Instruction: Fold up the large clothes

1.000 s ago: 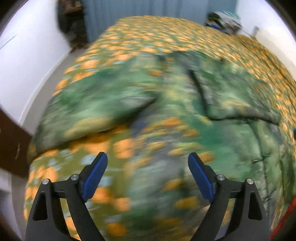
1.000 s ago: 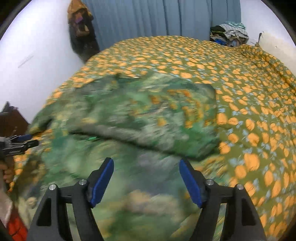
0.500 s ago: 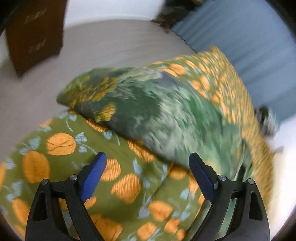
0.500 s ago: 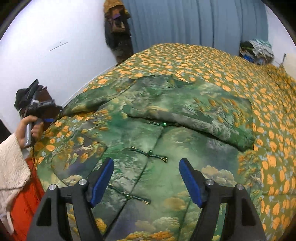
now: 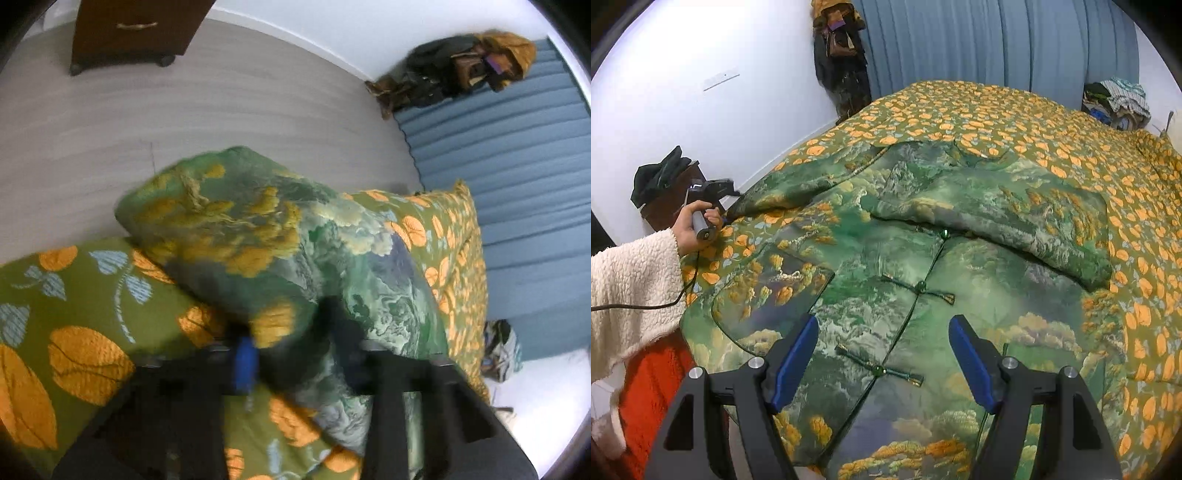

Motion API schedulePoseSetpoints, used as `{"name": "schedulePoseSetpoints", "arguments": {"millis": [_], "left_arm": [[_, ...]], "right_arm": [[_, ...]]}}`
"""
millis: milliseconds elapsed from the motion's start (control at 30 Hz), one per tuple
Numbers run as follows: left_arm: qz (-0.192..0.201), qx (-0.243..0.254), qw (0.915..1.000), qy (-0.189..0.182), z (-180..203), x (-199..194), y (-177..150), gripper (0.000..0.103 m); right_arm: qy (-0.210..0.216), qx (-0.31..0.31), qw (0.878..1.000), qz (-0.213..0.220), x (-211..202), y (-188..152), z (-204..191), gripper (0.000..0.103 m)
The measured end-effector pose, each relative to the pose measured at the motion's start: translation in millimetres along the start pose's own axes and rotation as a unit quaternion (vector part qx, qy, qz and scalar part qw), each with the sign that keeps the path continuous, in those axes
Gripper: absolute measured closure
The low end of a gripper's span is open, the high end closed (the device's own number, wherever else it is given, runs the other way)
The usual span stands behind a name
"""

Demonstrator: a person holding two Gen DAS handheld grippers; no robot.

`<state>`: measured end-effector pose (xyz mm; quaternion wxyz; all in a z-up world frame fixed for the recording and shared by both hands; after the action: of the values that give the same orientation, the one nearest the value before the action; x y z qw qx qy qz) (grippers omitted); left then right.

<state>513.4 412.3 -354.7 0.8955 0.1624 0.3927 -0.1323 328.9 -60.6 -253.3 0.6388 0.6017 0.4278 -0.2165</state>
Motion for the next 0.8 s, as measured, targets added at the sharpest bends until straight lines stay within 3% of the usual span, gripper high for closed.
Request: {"name": "schedulePoseSetpoints", "arguments": {"millis": [100, 233, 333, 400, 433, 533, 567, 633, 667, 700, 767, 800], "left_arm": [[0.012, 0.031, 0.9995, 0.002, 5.1, -14.0, 0.6, 0.092], [0.052, 0.101, 0.9929, 0.037, 33.8, -36.9, 1.1, 0.093], [0.101, 0.183, 0.9757, 0.065, 75.7, -61.8, -5.4, 0.093], [0.137, 0.252, 0.9549, 0.077, 110.5, -82.3, -16.8, 0.093], [0.156, 0.290, 0.9409, 0.080, 128.4, -93.7, -26.2, 0.093], [0.208, 0.413, 0.8835, 0.072, 189.3, -120.6, -68.6, 0.093], [0.221, 0.461, 0.8570, 0.065, 211.9, -126.7, -90.0, 0.093], [0.236, 0.532, 0.8117, 0.051, 242.3, -132.2, -128.5, 0.093], [0.241, 0.580, 0.7770, 0.043, 258.8, -133.4, -159.3, 0.093], [0.243, 0.602, 0.7594, 0.039, 266.9, -133.2, -173.5, 0.093], [0.242, 0.666, 0.7048, 0.027, 281.9, -128.9, -224.3, 0.093], [0.239, 0.690, 0.6828, 0.022, 285.8, -125.7, -245.4, 0.093]], "right_arm": [[0.004, 0.008, 1.000, -0.002, 3.7, -1.9, 0.5, 0.028], [0.014, 0.009, 1.000, 0.001, 3.5, -2.8, -4.3, 0.028], [0.018, 0.004, 1.000, 0.011, -2.3, -4.3, -6.6, 0.028], [0.019, 0.009, 1.000, 0.015, -4.3, -5.5, -5.3, 0.028], [0.020, 0.014, 1.000, 0.016, -5.6, -6.9, -3.0, 0.028], [0.017, 0.027, 0.999, 0.018, -8.7, -10.4, 4.2, 0.028], [0.016, 0.032, 0.999, 0.021, -10.7, -11.8, 7.9, 0.028], [0.014, 0.038, 0.999, 0.024, -13.3, -12.5, 12.6, 0.028], [0.013, 0.042, 0.999, 0.027, -15.1, -12.6, 15.6, 0.028], [0.011, 0.046, 0.998, 0.031, -17.5, -12.5, 19.1, 0.028], [0.007, 0.053, 0.998, 0.037, -21.6, -11.8, 25.5, 0.028], [0.005, 0.059, 0.997, 0.041, -24.0, -11.7, 29.8, 0.028]]}}
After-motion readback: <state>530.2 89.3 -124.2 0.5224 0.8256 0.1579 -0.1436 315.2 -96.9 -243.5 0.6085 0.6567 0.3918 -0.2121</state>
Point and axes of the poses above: each gripper's, at about its wrist camera, not at the fingertips, and x roughly the way its jaws point, z to its right, y to its top, the point moved 7 cm from there along x, roughly the way its jaws point
